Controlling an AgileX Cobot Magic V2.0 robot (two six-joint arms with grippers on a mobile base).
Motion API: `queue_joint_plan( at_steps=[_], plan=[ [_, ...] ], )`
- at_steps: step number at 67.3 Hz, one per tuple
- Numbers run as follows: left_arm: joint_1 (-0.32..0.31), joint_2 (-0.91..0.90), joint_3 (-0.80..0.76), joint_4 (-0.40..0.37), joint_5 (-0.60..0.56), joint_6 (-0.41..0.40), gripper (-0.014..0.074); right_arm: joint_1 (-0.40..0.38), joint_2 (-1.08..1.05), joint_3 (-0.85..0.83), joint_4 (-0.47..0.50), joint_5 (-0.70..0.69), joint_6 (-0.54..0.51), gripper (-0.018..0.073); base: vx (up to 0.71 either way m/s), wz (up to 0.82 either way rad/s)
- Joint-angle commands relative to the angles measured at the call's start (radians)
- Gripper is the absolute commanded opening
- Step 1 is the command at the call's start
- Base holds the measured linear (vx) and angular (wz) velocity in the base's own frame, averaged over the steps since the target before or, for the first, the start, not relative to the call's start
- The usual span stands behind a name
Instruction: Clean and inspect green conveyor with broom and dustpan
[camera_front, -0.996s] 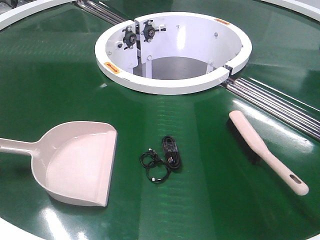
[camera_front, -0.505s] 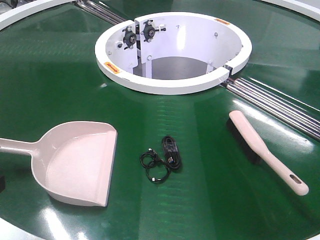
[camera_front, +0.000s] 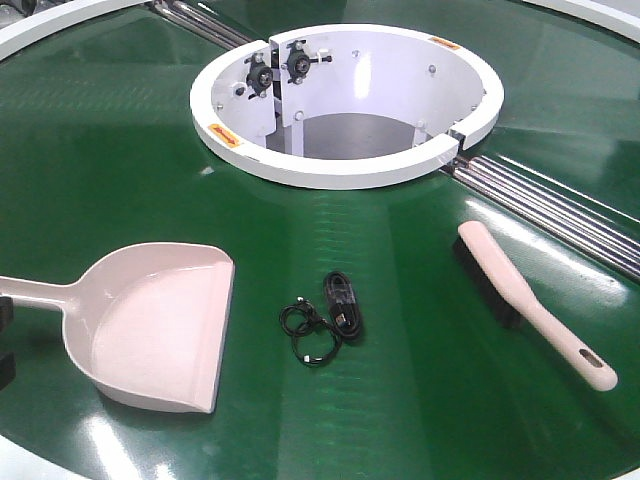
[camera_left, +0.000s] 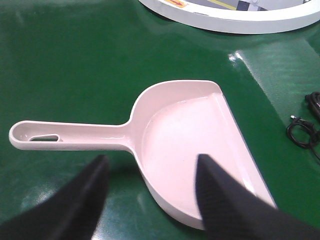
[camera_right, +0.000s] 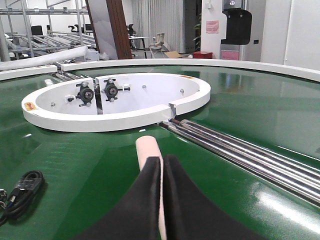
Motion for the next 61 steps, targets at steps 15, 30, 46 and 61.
queue_joint_plan(
  at_steps=[15,30,46,61],
  plan=[
    [0.0,0.003,-0.039,-0.069,-0.082,-0.009,0.0568,0.001,-0.018,0.022,-0.001,-0.075,-0.006,-0.001,0.0,0.0],
    [0.0,0.178,-0.325,-0.069,0.227,0.116,0.0514,0.001,-0.018,0.022,-0.001,-0.075,-0.006,-0.001,0.0,0.0],
    [0.0,0.466,-0.706,-0.069,0.611,0.498,0.0507,0.001,-0.018,0.022,-0.001,-0.075,-0.006,-0.001,0.0,0.0],
    [0.0,0.619,-0.821,-0.079,0.684,0.873,0.0507,0.001,-0.018,0.022,-0.001,-0.075,-0.006,-0.001,0.0,0.0]
  ],
)
